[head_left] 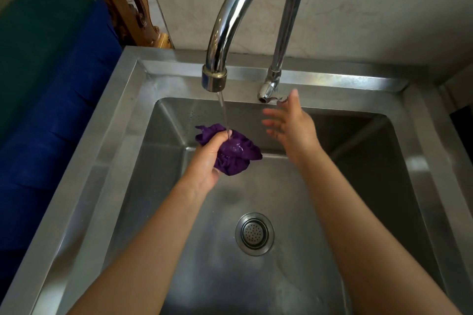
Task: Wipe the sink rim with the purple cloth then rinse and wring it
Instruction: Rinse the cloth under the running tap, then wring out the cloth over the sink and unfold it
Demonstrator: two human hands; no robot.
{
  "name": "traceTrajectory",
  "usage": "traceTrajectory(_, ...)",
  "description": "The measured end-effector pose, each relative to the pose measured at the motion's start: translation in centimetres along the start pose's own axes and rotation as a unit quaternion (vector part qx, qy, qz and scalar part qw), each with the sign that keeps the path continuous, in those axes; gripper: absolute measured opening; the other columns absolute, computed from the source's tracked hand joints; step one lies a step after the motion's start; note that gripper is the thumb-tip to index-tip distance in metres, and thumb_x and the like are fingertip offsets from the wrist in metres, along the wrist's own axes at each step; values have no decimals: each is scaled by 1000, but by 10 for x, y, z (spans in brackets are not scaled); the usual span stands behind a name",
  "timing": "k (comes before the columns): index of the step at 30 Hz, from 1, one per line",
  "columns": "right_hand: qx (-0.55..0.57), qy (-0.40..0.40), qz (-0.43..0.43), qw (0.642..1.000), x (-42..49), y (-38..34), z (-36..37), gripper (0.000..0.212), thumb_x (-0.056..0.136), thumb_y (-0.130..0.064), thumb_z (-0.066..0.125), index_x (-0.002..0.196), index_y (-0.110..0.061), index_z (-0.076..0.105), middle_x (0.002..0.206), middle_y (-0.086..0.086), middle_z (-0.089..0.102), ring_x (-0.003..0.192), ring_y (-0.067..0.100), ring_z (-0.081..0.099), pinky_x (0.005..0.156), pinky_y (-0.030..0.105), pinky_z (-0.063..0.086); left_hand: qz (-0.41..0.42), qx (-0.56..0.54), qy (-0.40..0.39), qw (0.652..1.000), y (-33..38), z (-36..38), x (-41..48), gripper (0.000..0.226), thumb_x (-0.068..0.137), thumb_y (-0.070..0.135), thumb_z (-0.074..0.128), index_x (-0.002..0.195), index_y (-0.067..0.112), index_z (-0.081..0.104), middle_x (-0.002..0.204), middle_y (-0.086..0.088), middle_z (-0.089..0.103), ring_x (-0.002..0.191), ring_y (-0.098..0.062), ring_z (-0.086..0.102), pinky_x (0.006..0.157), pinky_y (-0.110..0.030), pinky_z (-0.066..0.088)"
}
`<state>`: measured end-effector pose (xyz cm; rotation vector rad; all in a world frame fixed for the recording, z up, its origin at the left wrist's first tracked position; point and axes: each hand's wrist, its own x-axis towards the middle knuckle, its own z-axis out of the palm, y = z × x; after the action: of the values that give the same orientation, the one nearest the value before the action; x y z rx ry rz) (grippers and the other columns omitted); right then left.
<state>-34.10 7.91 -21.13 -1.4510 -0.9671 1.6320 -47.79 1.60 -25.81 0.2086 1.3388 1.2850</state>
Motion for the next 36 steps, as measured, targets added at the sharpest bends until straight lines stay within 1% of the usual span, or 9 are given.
traceTrajectory(3,-37,-14,-6,999,9,-20,-3,28,98,-42,33,97,-22,52,90,4,69,73,13,61,69,25,47,2,0,-29,1000,2,-1,-2,4,83,18,62,79,19,63,69,3,71,70,-14,67,66,-29,54)
traceTrajectory(7,-62,-21,6,998,22,-31,-3,28,99,-23,39,117,-7,53,76,5,67,57,8,52,57,21,45,4,-8,-60,998,2,0,-6,6,85,17,60,80,18,63,67,4,72,66,-11,70,61,-25,56)
traceTrajectory(11,-18,-12,5,1000,26,-26,-2,21,99,-12,40,114,-3,52,69,8,62,54,7,46,51,17,38,5,-14,-69,998,2,1,-8,9,86,18,58,79,18,63,65,4,72,63,-10,69,62,-25,56)
traceTrajectory(16,74,-48,9,996,28,-13,-10,34,100,-13,36,130,-2,45,72,7,61,56,7,43,54,18,37,8,-15,-97,995,1,-3,-9,10,88,22,56,87,22,66,80,3,72,81,-14,67,77,-31,53)
traceTrajectory(22,157,-78,25,984,29,-1,-13,36,100,-18,36,131,-1,44,81,9,67,56,7,45,54,18,41,39,-15,-129,991,2,-1,-13,17,89,18,51,97,24,65,82,6,71,79,-11,68,74,-26,54)
traceTrajectory(26,46,-108,39,992,17,11,-18,60,95,-54,24,134,-13,43,121,4,63,92,16,62,79,30,50,37,-42,-119,991,4,0,-16,12,88,15,53,84,18,64,74,5,72,74,-11,68,76,-26,53)
traceTrajectory(29,-2,-224,91,970,-7,36,-16,62,84,-67,28,133,-31,42,135,-3,52,110,18,58,87,44,52,38,-44,-120,991,0,8,-21,11,87,18,54,84,15,63,74,3,72,72,-11,68,72,-27,55)
traceTrajectory(33,-47,-259,61,963,-32,59,-15,41,88,-37,55,125,-22,47,121,4,62,100,17,66,77,33,58,87,55,-92,990,-12,17,-27,13,91,21,54,86,15,65,73,6,72,73,-8,68,76,-26,54)
traceTrajectory(36,-79,-165,-12,983,-30,62,-25,33,84,-19,66,114,-17,53,108,5,64,90,15,65,76,25,56,21,73,-153,985,-19,-2,-28,37,85,37,55,117,18,61,110,-4,69,101,-20,64,93,-44,48)
